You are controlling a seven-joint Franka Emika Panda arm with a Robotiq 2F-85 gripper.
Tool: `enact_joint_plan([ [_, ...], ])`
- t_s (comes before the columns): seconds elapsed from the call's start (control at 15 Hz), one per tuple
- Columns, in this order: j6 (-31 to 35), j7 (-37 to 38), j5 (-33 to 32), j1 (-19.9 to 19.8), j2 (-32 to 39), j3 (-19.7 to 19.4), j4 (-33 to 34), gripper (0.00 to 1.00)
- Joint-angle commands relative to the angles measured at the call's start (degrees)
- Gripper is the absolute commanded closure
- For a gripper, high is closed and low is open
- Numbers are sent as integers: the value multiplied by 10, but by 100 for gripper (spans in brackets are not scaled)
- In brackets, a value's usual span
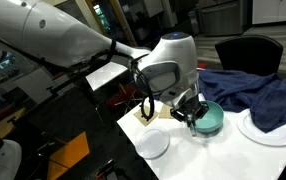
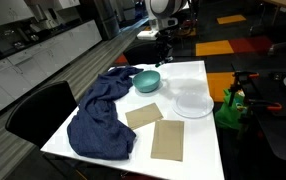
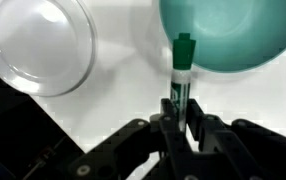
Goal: Remove the marker from the bowl and place it on the table
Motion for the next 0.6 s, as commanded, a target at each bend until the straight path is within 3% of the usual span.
enact_joint_plan([
  [0.0, -2, 0, -1, -1, 0, 1, 2, 80],
  [0.07, -2, 0, -1, -1, 0, 1, 2, 95],
  [0.53, 35, 225, -11, 9, 27, -41, 21, 95],
])
